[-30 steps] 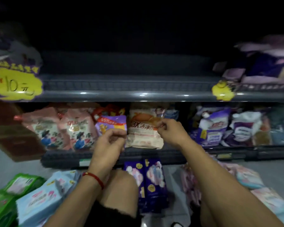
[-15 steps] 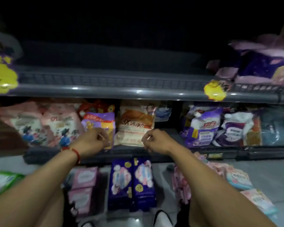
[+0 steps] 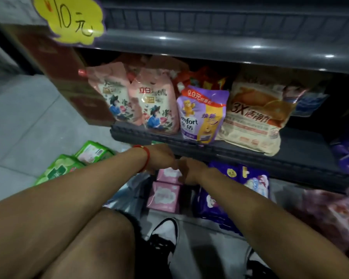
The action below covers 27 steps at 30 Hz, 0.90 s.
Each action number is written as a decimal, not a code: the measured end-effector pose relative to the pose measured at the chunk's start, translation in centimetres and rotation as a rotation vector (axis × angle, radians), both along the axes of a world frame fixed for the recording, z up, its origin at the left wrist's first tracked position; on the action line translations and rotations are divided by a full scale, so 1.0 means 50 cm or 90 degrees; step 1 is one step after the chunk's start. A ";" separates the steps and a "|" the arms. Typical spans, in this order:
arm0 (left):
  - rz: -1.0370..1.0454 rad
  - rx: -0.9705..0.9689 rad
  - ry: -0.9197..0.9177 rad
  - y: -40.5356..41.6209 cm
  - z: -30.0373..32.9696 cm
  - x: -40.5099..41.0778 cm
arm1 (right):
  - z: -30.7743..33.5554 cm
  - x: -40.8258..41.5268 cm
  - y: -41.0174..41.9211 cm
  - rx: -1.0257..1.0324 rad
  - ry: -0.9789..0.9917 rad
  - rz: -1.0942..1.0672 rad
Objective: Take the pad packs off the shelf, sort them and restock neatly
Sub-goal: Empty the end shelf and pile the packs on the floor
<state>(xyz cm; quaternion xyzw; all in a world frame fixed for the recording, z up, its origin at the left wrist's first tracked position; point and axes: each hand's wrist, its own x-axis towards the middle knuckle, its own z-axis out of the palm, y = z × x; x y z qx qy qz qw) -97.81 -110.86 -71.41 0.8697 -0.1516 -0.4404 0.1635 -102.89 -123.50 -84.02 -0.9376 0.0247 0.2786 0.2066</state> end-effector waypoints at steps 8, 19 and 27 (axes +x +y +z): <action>0.453 -0.023 0.112 0.087 -0.272 -0.116 | -0.132 0.026 0.047 -0.093 -0.099 0.078; 0.918 -0.225 0.299 0.111 -0.431 -0.157 | -0.167 0.025 0.044 -0.096 -0.074 -0.011; 0.955 -0.287 0.307 0.148 -0.441 -0.166 | -0.162 0.008 0.032 -0.091 -0.072 -0.074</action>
